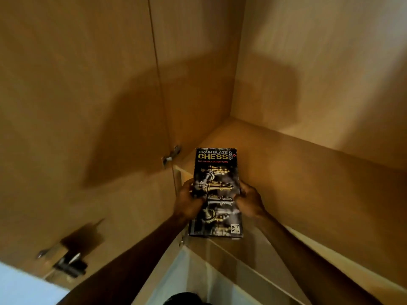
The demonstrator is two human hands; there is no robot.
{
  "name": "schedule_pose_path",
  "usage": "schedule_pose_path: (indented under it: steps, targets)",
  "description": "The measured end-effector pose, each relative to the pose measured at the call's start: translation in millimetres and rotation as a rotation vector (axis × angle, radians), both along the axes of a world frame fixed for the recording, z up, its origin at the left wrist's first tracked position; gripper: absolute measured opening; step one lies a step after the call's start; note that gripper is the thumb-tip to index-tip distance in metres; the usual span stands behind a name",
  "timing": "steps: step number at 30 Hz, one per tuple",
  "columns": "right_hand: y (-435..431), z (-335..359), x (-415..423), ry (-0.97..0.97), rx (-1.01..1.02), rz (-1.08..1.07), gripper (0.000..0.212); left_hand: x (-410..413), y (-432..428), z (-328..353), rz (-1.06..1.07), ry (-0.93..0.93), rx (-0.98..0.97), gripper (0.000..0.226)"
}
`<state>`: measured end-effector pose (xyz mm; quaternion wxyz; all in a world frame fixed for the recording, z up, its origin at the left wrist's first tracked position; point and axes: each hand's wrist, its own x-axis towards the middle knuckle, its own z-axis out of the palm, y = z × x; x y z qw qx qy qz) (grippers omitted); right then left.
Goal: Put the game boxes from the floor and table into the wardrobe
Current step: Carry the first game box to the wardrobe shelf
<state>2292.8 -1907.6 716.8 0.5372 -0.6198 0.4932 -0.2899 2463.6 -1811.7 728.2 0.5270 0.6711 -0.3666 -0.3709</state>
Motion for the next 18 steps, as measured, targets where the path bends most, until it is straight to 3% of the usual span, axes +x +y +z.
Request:
schedule_pose_path:
  steps: [6,8,11,14,18]
  targets:
    - [-88.2,-8.3,29.0,-0.026,0.112,-0.052,0.057,40.5,-91.9,-10.3,-0.35,-0.1,0.087,0.086]
    - [-105.6,-4.3,31.2,-0.033,0.12,-0.009,0.053,56.3,-116.3,-23.3,-0.516,-0.347,0.145,0.115]
    - [-125.0,-4.7,30.6,0.046,0.05,0.046,0.048,75.4,-140.2,-36.3,-0.63,-0.744,0.215,0.131]
    - [-135.9,-6.6,31.8,0.162,-0.181,0.191,0.037,79.5,-147.2,-23.3,-0.506,-0.876,0.285,0.114]
    - [-141.8,-13.2,37.9,0.31,-0.494,0.451,0.031,72.6,-138.4,-25.2,-0.149,-1.05,0.218,0.051]
